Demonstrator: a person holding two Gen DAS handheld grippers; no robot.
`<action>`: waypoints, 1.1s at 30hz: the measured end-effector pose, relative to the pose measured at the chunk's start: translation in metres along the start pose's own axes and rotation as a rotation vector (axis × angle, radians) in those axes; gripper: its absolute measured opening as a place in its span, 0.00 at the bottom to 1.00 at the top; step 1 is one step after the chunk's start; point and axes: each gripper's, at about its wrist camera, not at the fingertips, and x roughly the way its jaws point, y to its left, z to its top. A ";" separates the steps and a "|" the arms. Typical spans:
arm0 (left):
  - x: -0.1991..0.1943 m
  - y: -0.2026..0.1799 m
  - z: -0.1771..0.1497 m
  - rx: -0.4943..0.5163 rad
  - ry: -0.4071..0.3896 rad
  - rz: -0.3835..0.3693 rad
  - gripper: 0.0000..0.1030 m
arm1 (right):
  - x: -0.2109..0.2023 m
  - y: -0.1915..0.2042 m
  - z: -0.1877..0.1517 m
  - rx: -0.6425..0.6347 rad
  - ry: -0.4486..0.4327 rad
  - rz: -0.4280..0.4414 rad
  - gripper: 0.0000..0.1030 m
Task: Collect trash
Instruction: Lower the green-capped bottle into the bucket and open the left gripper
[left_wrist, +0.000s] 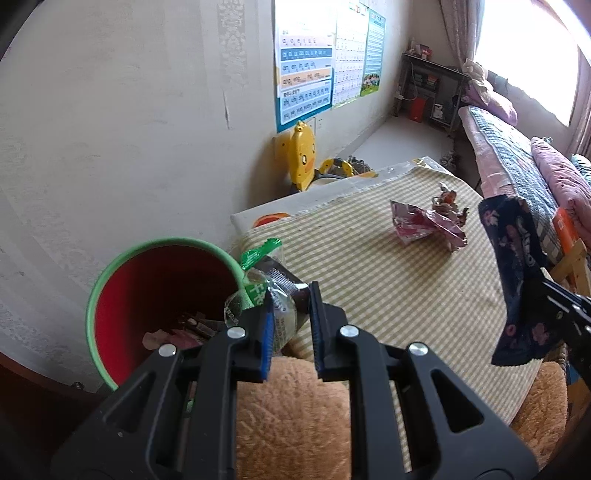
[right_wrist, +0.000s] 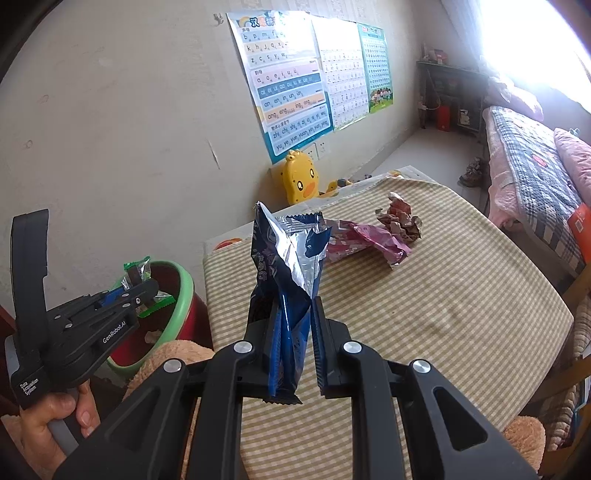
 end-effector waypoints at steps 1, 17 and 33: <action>-0.001 0.003 0.000 -0.003 -0.003 0.009 0.16 | 0.000 0.001 0.000 -0.002 0.000 0.003 0.14; -0.003 0.046 -0.011 -0.059 0.005 0.083 0.16 | 0.004 0.036 0.005 -0.075 0.012 0.050 0.14; 0.009 0.090 -0.024 -0.129 0.035 0.133 0.16 | 0.029 0.093 0.010 -0.190 0.050 0.114 0.14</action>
